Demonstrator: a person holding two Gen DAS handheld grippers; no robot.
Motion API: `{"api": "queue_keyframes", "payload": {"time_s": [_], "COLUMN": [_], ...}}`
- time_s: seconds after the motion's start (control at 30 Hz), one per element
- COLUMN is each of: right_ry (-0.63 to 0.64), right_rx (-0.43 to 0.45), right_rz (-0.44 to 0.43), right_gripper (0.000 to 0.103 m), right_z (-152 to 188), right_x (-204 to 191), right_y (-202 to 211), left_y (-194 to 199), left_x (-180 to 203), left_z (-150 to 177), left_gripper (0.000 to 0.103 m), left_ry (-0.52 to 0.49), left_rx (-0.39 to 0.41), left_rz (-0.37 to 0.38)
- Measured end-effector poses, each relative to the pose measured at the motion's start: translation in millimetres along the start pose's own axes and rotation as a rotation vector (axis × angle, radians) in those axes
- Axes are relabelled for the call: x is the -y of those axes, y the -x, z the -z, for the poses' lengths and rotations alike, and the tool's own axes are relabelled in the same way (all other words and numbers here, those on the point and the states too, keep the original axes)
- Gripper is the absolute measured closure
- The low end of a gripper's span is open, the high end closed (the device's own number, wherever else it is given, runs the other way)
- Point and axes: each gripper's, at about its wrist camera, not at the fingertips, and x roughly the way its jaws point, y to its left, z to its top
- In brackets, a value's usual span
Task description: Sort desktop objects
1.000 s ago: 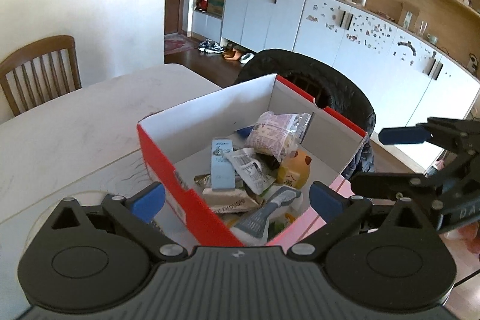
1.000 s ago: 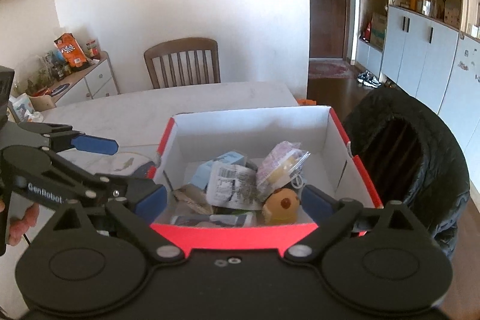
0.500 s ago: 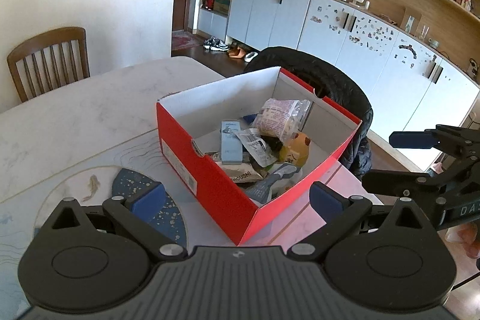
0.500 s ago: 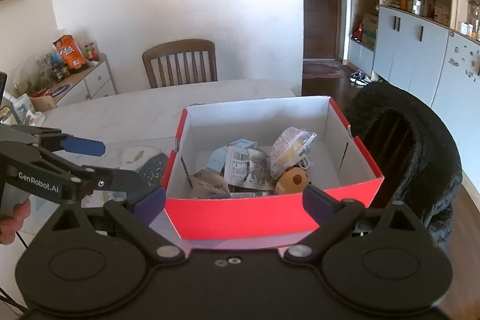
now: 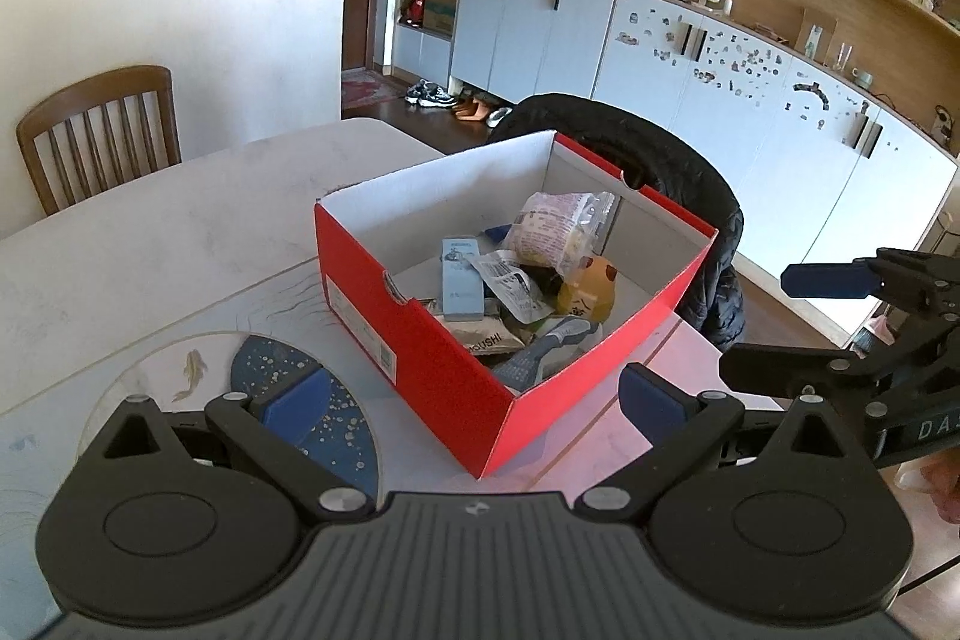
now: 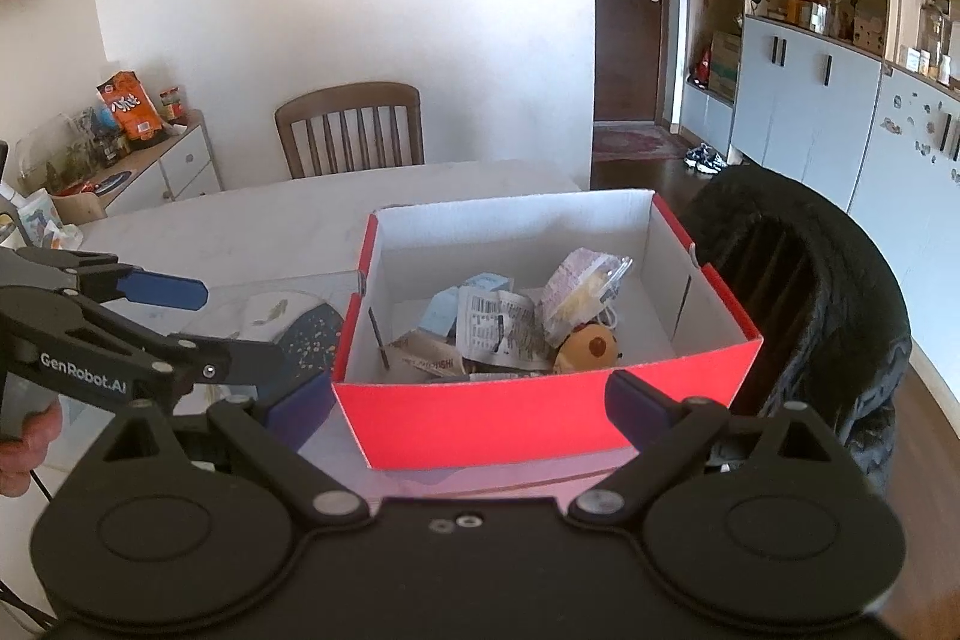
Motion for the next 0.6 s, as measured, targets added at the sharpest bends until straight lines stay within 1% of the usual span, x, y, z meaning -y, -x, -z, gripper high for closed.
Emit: {"api": "queue_keyframes", "payload": {"time_s": [0.33,0.6], "right_ry": [-0.018,-0.035], "right_rx": [-0.027,-0.033], "right_rz": [0.005,0.01], "right_gripper": [0.005,0.005], "right_z": [8.2,8.1], "right_x": [-1.3,-0.1], "right_y": [-1.4,-2.5], "left_y": [2.8,3.1], "left_x": [3.0,-2.1], "left_z": [3.1,2.7], "left_gripper": [0.0,0.0], "left_ry": [-0.026,-0.009], "left_rx": [0.003,-0.001], "left_rz": [0.024,0.02]}}
